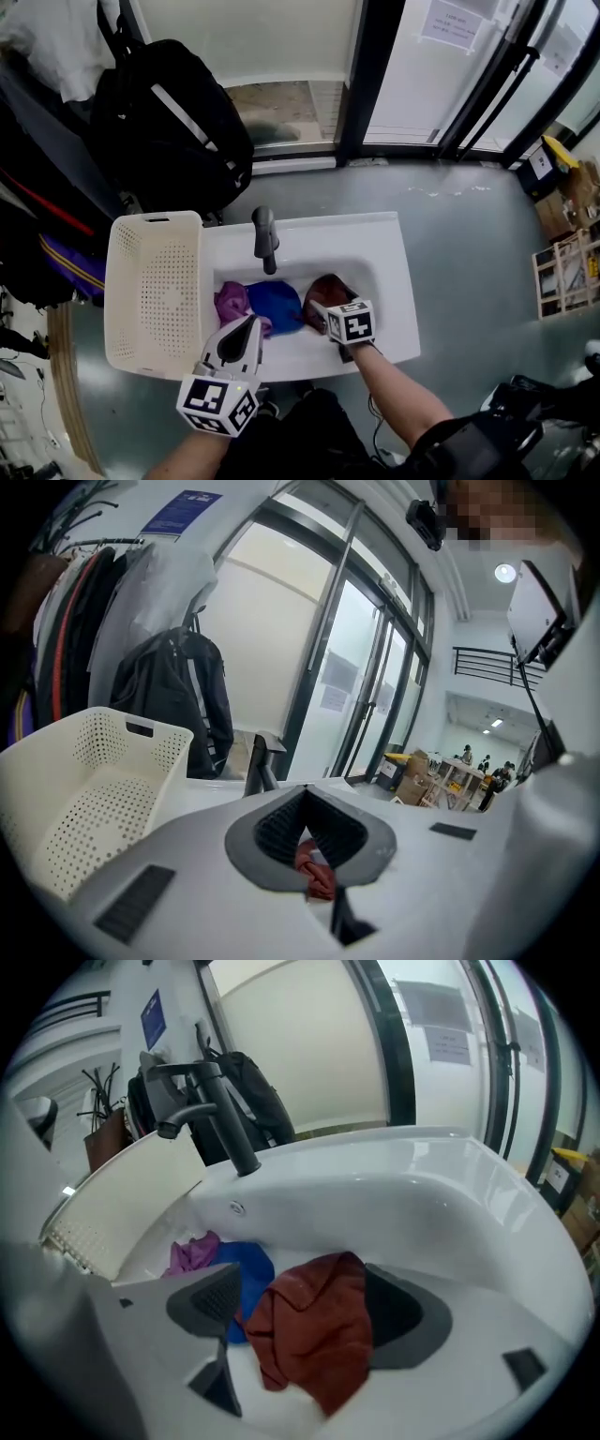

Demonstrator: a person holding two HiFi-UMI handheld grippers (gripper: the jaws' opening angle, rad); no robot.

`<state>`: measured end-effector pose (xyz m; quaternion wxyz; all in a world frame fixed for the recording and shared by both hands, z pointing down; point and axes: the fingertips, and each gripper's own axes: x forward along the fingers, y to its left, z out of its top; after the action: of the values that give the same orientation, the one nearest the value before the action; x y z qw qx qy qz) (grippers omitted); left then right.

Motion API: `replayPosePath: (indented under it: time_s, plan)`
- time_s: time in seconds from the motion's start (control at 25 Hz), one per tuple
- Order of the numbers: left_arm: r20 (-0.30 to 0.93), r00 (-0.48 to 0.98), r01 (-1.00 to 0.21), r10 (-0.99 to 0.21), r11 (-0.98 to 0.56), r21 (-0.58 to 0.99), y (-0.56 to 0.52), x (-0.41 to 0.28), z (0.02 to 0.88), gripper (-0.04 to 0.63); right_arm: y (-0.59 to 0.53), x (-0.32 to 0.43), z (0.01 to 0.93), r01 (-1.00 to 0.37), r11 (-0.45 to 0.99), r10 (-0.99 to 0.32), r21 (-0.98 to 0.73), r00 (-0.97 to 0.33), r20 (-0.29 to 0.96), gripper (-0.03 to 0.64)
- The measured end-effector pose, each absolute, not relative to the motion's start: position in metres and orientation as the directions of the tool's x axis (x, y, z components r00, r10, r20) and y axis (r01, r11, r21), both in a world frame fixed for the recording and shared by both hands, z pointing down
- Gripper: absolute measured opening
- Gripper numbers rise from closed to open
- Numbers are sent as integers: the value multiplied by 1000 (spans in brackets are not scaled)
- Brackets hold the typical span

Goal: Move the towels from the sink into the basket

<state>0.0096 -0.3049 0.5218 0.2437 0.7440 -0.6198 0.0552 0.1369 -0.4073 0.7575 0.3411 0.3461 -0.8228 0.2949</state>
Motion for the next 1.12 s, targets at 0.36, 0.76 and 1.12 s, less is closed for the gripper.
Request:
replayPosePath:
  time_s: [0.36,0.76,1.12]
  plan:
    - [436,218,-945,-873,-78,317,-308,9,547,3,-410,135,801,-782,573,-292,-244,-473,831,420]
    - [448,210,-945,-869,-63,322,-296,12,547,3,-409,139,829,-795,593,-235,-131,-326,916,393]
    - [440,170,-953,-882,-34,301,-283,1,533,3,-408,136,824,-802,585,-258,-119,-323,910,151]
